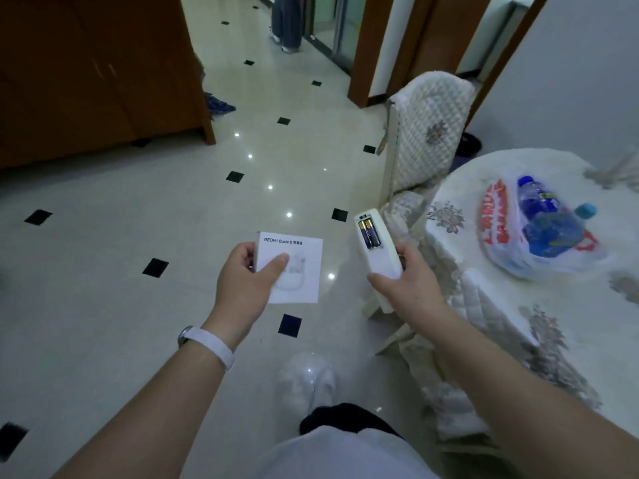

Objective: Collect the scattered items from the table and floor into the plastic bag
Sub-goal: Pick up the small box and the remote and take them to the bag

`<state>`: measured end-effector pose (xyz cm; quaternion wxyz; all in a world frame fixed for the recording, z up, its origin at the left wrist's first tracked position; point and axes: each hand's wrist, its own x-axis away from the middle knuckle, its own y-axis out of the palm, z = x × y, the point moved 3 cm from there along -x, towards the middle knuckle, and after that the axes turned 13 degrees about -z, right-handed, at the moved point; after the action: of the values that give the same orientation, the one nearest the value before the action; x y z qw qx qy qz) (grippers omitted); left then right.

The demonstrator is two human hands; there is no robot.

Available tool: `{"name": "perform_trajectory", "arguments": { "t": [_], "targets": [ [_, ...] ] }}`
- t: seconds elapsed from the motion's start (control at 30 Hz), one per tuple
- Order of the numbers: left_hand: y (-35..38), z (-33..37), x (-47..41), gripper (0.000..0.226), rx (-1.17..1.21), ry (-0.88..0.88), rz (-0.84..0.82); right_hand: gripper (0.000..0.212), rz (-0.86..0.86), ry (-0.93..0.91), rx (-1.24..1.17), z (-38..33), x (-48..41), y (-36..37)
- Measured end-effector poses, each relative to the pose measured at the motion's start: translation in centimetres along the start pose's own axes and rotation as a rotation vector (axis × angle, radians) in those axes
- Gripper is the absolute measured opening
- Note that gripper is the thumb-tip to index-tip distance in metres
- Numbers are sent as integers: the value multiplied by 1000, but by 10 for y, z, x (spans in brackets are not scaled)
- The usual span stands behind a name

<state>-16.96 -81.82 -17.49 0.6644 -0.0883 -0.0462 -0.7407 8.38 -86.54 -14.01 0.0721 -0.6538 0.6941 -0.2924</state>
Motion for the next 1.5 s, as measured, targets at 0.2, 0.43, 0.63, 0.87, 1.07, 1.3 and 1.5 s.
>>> {"name": "perform_trajectory", "arguments": {
  "t": [0.2,0.43,0.63,0.87,1.07,1.3,1.5],
  "targets": [
    [16,4,-107,24,-54,-38,-63,48,99,44,-18,10,-95,-28],
    [44,47,-230,23,-173,-34,-158,45,148,118,-185,0,-209,-52],
    [80,91,-319,26,-155,35,-247,43,235,130,-182,-20,-280,-88],
    [100,97,-407,24,-147,29,-406,47,347,233,-189,-22,-325,-105],
    [114,102,-493,25,-161,23,-616,55,528,377,-221,-33,-358,-99],
    [148,117,-577,23,-221,44,-840,54,756,526,-275,-48,-365,-86],
    [229,123,-580,23,-232,41,-1079,54,968,665,-268,-38,-331,-113]
  ]
}}
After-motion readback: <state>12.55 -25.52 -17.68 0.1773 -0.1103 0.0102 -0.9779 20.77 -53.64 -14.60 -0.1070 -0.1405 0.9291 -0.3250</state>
